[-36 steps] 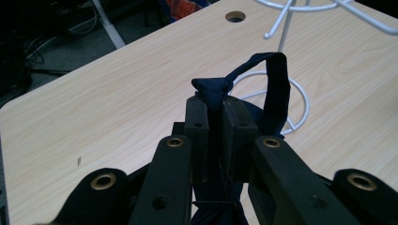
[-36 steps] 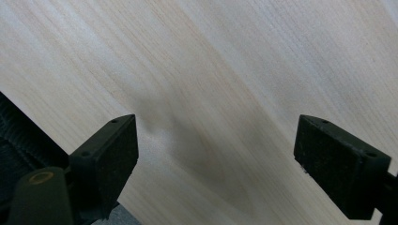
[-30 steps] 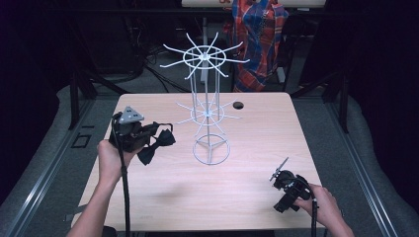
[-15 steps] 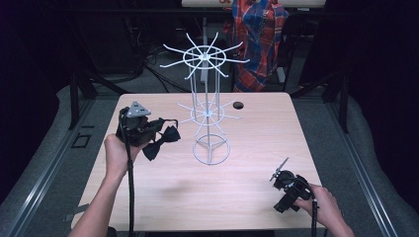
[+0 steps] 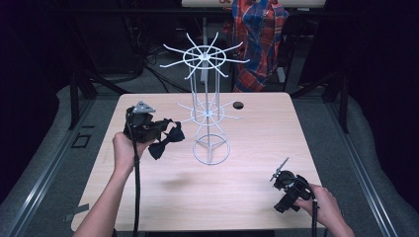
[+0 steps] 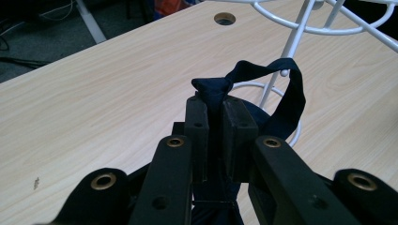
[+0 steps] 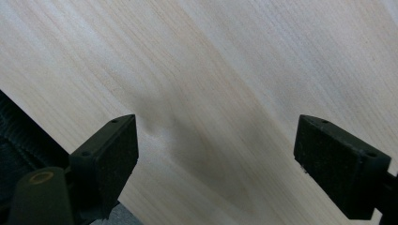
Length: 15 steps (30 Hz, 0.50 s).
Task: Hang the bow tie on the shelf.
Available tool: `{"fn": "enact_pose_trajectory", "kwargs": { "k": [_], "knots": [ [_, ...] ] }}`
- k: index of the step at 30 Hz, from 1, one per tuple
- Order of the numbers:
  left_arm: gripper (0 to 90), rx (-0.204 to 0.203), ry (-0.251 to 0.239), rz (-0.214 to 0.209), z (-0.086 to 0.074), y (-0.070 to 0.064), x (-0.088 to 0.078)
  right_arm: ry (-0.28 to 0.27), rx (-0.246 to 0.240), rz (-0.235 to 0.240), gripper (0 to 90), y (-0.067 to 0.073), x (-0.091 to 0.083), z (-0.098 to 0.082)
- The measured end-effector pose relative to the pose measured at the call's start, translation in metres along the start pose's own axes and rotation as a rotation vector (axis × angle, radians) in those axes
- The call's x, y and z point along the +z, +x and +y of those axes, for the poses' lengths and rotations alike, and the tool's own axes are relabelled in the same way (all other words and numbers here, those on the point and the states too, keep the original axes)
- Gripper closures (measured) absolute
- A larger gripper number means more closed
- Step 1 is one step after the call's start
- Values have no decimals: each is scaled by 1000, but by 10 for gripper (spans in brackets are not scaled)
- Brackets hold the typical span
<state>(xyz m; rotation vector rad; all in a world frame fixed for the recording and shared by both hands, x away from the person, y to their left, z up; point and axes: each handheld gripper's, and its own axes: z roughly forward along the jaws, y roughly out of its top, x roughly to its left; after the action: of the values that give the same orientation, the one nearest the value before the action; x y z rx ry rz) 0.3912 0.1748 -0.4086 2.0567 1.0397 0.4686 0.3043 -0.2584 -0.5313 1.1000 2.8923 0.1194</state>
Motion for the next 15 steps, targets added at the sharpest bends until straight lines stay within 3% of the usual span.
{"fn": "enact_pose_trajectory", "kwargs": {
  "k": [15],
  "knots": [
    [822,3,1,-22,-1,-11,19,-13,10,0,140,1,1,-1]
  ]
}}
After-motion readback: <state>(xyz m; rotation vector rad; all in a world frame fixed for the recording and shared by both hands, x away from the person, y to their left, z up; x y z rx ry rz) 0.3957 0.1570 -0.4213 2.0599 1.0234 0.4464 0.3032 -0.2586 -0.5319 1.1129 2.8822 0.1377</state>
